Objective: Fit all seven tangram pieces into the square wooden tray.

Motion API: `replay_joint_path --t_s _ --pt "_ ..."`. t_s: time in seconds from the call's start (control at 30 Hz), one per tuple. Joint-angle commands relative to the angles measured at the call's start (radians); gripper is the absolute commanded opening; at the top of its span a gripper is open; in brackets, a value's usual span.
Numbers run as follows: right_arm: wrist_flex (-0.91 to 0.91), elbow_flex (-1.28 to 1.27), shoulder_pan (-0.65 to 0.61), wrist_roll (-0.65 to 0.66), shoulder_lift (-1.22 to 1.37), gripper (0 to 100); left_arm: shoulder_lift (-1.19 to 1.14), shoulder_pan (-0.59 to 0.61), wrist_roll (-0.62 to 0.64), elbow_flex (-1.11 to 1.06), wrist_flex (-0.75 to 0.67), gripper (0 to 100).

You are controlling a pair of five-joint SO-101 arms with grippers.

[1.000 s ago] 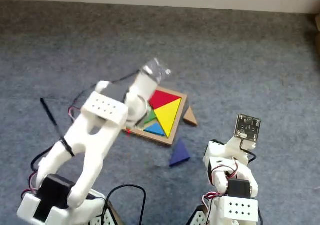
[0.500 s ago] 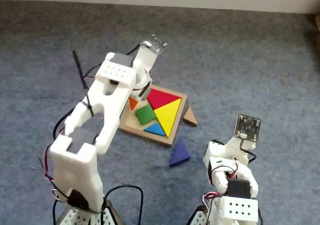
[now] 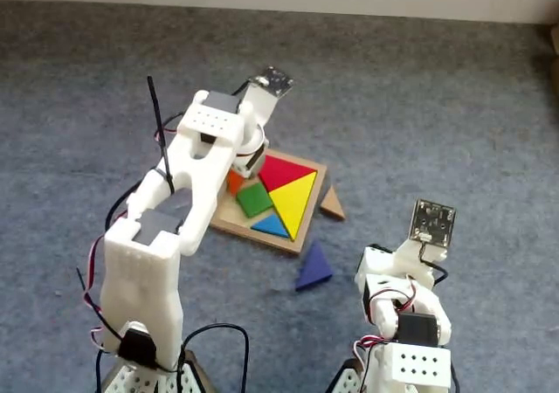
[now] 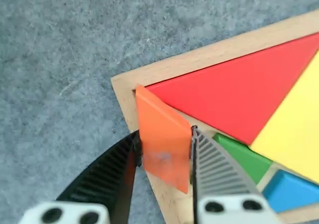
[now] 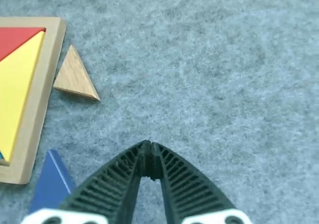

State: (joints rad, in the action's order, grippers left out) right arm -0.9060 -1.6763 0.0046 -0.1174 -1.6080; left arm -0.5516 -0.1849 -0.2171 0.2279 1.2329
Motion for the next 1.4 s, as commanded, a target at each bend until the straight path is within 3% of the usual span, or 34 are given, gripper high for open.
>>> replay_joint_path --t_s 0.0,0.23,0.6,1.1,1.37 --pt "0.015 -0.102 0.013 0.006 -0.016 1.2 0.005 0.012 0.011 0.048 0.008 6" --pt "0.015 -0.102 0.013 0.006 -0.016 1.2 0.012 0.013 0.025 0.044 0.009 22" --pt "0.015 -0.102 0.013 0.006 -0.016 1.2 0.024 0.068 0.068 0.163 0.077 22" --pt "0.015 -0.102 0.015 0.008 -0.016 1.2 0.018 0.127 0.061 0.147 0.089 22" --pt "0.015 -0.102 0.015 0.008 -0.016 1.2 -0.127 0.105 0.063 0.185 0.072 22"
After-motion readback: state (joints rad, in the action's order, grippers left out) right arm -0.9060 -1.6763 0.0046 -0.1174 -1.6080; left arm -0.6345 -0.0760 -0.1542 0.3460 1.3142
